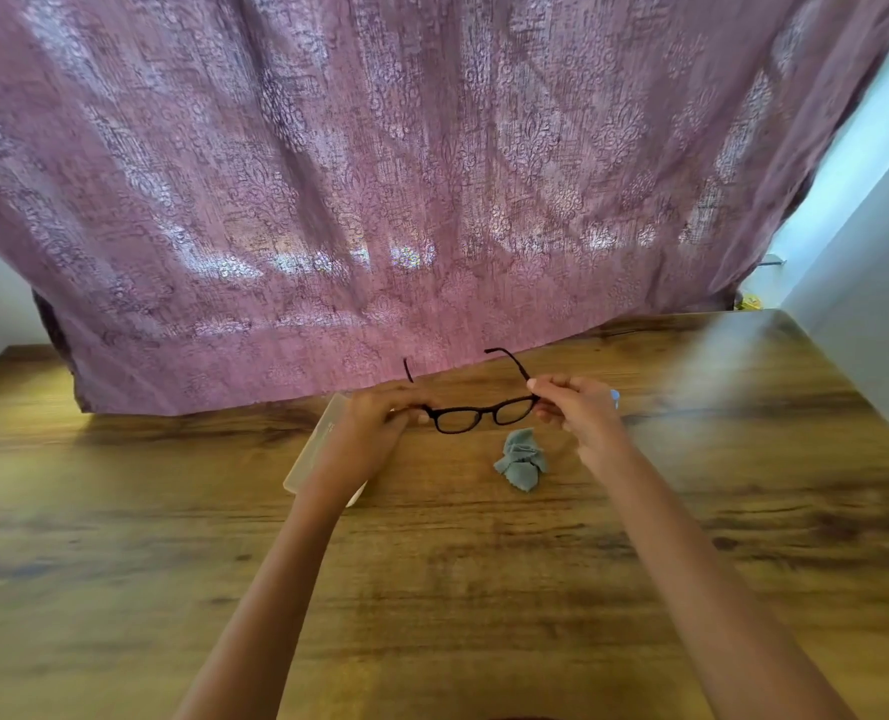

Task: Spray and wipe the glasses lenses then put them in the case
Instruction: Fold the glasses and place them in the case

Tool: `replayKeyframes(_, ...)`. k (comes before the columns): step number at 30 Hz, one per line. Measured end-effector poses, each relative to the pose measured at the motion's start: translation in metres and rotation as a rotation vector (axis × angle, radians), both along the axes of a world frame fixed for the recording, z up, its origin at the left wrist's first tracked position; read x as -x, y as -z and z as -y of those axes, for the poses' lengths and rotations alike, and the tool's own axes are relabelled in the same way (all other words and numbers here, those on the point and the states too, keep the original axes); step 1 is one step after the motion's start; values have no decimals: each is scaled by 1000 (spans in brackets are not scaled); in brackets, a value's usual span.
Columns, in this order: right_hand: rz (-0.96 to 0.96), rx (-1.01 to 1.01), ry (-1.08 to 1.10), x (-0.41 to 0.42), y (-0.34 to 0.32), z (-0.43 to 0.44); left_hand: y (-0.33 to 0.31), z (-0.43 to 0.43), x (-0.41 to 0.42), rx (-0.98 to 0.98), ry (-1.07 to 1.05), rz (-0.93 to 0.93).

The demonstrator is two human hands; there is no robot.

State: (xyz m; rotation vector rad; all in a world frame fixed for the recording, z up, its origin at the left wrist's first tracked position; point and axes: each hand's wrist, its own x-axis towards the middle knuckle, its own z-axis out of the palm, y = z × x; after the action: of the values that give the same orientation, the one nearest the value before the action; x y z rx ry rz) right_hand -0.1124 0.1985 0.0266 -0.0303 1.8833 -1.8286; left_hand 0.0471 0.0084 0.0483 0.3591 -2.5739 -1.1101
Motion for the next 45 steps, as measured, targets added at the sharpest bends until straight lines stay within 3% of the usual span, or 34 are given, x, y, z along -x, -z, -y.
replayKeyframes(9, -5, 57, 24, -5, -4, 1, 5, -21, 6, -535, -403, -97)
replayKeyframes(12, -22, 64, 44, -7, -4, 1, 11, -22, 13, -653, -500, -38)
replayKeyframes(22, -67, 22, 44, -11, 0, -3, 15, -24, 15, -580, -546, -11)
replayKeyframes(37, -111, -97, -219, -15, -4, -11, 22, -20, 4, -490, -452, 5)
replayKeyframes(45, -111, -127, -285, -15, -1, -9, 25, -3, 0, -491, -359, 178)
